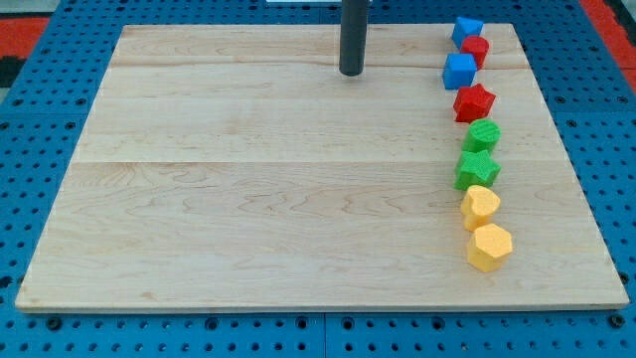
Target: Move your arm to the top center
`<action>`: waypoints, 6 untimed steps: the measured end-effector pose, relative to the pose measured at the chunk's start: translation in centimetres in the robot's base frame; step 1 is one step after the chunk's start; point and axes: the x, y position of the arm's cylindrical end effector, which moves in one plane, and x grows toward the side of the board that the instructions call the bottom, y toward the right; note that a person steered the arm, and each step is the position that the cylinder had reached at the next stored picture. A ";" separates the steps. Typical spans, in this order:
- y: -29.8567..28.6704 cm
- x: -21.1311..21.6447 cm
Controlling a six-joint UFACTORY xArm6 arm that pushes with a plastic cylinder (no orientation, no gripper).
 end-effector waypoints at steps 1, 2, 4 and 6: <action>0.1 0.0; 1.9 4.3; 0.0 7.1; -2.7 -2.2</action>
